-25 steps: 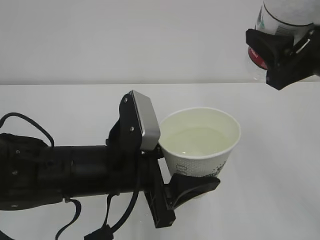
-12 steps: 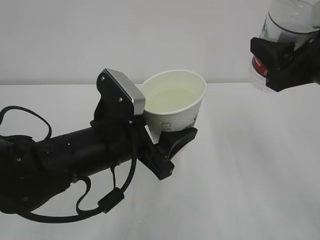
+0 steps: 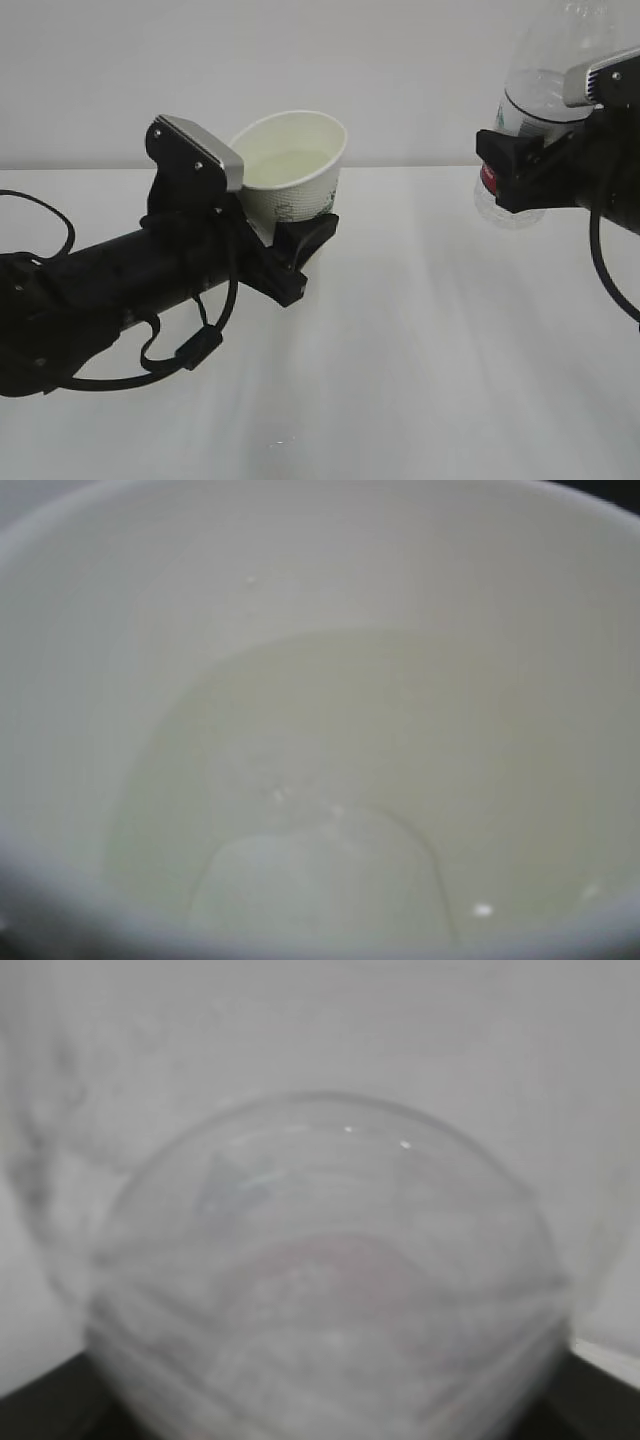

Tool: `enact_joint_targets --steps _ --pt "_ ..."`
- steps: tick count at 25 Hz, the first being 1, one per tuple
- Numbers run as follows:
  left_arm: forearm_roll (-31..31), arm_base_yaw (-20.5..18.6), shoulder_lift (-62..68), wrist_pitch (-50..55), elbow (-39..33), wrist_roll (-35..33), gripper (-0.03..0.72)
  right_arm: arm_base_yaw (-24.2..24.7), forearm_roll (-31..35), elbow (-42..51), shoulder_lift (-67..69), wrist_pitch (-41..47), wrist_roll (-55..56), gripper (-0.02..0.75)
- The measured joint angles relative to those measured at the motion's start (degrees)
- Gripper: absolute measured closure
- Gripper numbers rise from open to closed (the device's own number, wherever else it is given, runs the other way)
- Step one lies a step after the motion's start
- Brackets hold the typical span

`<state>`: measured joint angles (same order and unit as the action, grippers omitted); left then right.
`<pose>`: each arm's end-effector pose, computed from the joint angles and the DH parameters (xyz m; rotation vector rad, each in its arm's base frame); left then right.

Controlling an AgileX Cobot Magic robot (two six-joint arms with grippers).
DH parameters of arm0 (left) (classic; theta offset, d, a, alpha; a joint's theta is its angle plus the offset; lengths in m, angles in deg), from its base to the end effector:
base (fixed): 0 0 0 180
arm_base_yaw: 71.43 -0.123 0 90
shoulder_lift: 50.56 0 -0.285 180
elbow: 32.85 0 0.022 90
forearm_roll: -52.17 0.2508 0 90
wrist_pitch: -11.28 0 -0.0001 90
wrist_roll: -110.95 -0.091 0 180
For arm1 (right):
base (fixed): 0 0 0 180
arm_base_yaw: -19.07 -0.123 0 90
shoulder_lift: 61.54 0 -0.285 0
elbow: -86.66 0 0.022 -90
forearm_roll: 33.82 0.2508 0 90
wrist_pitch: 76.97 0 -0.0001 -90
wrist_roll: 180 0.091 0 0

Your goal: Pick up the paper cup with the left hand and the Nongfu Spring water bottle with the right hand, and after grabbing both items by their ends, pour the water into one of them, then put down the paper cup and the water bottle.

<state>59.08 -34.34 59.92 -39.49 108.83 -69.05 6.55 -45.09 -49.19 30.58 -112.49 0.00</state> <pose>0.2646 -0.2107 0.1738 0.6812 1.6009 -0.5016 0.2794 0.0726 0.2240 -0.4141 1.7193 0.1424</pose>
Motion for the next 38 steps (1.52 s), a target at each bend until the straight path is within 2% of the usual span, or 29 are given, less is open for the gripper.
enact_joint_targets --steps 13,19,27,38 --pt "-0.51 -10.41 0.00 0.00 0.00 0.00 0.183 0.00 7.99 0.00 10.63 -7.09 -1.05 0.232" --pt "-1.86 -13.56 0.00 0.08 0.00 0.00 0.183 0.00 13.29 -0.22 14.32 -9.06 -6.76 0.232" --pt "-2.05 -14.29 1.83 -0.04 0.00 0.00 0.184 0.00 14.73 -0.70 19.66 -14.81 -9.72 0.233" --pt "-2.24 -14.29 5.70 -5.41 0.00 -1.32 0.184 0.00 14.94 -6.26 26.41 -15.60 -9.93 0.233"
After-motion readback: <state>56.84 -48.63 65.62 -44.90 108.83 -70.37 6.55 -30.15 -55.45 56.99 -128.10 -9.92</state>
